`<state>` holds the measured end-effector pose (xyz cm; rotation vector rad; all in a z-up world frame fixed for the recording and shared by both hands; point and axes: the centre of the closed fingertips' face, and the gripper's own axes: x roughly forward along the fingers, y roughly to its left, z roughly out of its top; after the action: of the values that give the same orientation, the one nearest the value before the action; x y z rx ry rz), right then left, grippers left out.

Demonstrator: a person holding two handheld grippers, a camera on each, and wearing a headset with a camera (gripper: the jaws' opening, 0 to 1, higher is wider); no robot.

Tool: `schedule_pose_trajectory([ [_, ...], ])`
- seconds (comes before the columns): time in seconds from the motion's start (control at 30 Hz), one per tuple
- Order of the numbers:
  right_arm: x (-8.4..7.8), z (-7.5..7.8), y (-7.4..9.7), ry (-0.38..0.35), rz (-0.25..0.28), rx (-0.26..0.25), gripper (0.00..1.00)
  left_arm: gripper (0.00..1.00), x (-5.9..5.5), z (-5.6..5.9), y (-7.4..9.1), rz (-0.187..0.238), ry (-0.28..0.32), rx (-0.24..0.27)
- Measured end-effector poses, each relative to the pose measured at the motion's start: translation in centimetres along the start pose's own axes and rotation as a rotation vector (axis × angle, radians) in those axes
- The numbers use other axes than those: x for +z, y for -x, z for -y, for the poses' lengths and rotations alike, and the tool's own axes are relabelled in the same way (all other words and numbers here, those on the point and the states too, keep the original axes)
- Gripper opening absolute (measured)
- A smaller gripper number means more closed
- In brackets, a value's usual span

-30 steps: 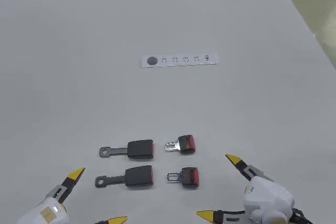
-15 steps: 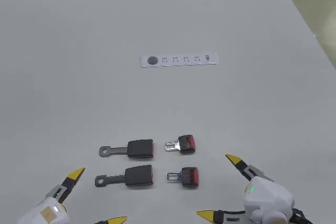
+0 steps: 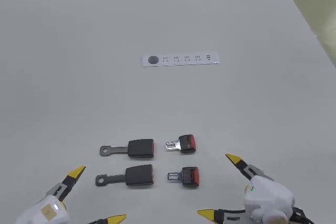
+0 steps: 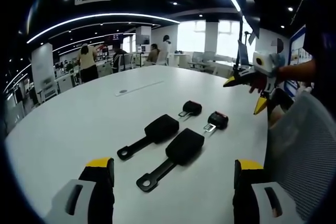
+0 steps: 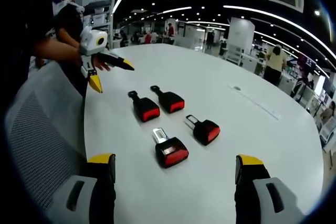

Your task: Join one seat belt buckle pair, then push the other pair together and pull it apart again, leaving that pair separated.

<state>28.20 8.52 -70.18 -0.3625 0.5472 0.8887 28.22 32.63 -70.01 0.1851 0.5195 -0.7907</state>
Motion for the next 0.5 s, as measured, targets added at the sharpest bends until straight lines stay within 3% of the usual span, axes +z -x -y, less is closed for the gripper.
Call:
schedule_pose_trajectory([
  [0.23,-0.1,0.2,-0.2,0.024,-0.017,0.017,0.9,0.93,-0.2,0.0,-0.7,-0.028,-0.036,-0.028],
  [0.5,-0.5,0.2,-0.8,0.064,-0.054,0.056,0.82,0.87,-0.6,0.4,-1.6,-0.08,-0.079,-0.095],
])
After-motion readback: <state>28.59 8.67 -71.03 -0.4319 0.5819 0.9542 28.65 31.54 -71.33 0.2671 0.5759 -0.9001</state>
